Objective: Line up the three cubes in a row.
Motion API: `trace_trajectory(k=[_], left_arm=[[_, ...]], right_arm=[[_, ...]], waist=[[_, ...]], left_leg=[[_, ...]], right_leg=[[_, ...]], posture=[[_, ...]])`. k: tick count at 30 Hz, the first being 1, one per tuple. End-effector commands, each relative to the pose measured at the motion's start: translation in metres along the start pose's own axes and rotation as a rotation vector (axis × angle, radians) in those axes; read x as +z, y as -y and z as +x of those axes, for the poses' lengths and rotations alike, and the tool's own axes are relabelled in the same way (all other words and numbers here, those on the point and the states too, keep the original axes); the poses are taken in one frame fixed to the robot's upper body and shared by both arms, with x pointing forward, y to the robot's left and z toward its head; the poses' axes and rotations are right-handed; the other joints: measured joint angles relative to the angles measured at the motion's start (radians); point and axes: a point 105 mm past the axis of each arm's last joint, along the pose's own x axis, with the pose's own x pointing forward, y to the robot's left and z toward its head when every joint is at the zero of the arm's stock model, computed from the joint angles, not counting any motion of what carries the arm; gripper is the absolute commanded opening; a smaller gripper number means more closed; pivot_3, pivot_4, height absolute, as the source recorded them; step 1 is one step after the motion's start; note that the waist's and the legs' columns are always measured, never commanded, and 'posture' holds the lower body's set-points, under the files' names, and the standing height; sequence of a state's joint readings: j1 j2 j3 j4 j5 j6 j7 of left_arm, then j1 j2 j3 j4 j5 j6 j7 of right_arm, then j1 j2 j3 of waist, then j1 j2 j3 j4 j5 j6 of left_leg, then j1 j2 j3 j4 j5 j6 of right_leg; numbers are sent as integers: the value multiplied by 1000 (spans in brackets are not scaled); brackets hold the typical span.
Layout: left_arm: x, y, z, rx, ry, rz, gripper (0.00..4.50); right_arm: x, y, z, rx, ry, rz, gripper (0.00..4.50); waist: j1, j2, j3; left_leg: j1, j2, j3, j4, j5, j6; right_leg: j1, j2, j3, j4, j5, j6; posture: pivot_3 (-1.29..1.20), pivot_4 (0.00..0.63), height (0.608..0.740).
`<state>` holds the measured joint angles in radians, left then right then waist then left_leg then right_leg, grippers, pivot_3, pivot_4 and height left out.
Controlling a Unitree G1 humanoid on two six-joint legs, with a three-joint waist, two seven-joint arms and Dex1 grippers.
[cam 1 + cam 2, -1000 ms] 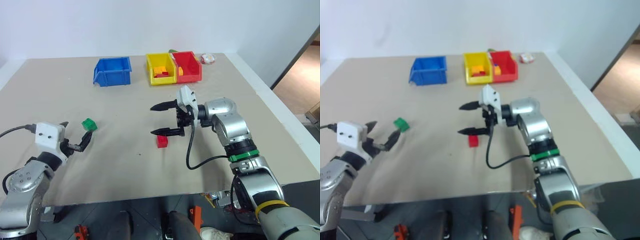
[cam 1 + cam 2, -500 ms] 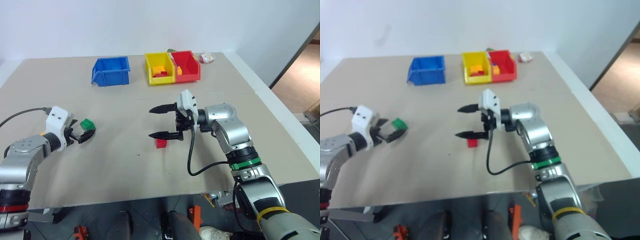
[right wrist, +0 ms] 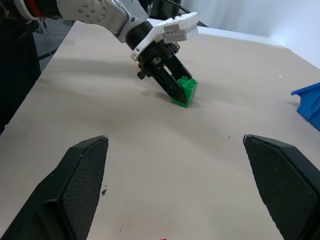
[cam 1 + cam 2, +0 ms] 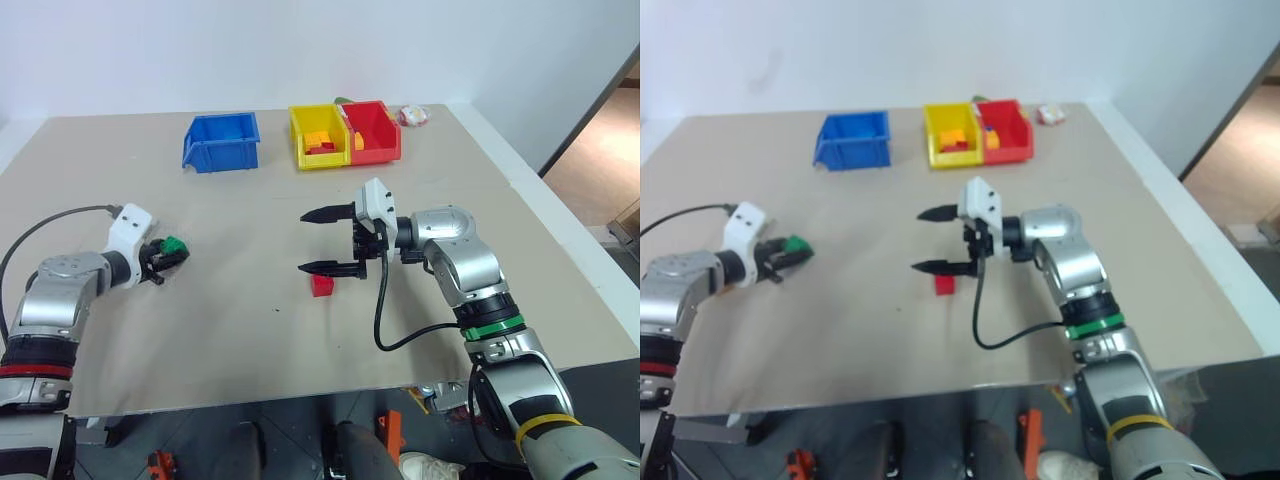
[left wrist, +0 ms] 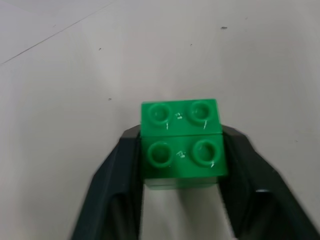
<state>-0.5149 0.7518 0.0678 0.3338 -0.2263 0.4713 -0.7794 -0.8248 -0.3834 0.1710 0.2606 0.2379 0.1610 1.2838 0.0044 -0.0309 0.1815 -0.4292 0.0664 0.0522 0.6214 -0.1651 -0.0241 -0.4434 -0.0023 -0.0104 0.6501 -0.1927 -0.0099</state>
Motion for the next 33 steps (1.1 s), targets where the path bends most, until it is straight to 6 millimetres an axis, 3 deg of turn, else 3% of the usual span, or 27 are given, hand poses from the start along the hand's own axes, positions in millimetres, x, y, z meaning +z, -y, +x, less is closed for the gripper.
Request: trace_trajectory(k=[1,6,8,16,22,33], left_arm=[[6,2,0,-17,17,30,1346],[11,6,-3,-34,25,81,1346],[20,16,-5,-85,52,121,1346],[49,83,-9,-402,143,279,1346],[47,126,-7,-587,130,318,1346],[50,160,9,-680,170,328,1346]], right_arm=[[8,2,-3,-6,4,-53,4500],[10,2,-3,1,7,-62,4500],[13,1,-3,18,18,-53,4500],[17,-11,-6,105,26,-3,4500],[9,-16,-15,126,-23,117,4500],[-2,-17,-25,90,-70,123,4500]], waist=[[0,0,0],[0,0,0],[0,0,0],[1,0,0],[1,0,0],[1,0,0]], left_leg=[[0,0,0,0,0,0],[0,0,0,0,0,0],[0,0,0,0,0,0],[0,0,0,1,0,0],[0,0,0,2,0,0],[0,0,-1,3,0,0]], right_leg=[[0,0,0,0,0,0],[0,0,0,0,0,0],[0,0,0,0,0,0],[0,0,1,0,0,0],[0,0,1,0,0,0],[0,2,2,1,0,0]], posture=[[0,150,740],[0,150,740],[0,150,740],[0,150,740],[0,150,740],[0,150,740]])
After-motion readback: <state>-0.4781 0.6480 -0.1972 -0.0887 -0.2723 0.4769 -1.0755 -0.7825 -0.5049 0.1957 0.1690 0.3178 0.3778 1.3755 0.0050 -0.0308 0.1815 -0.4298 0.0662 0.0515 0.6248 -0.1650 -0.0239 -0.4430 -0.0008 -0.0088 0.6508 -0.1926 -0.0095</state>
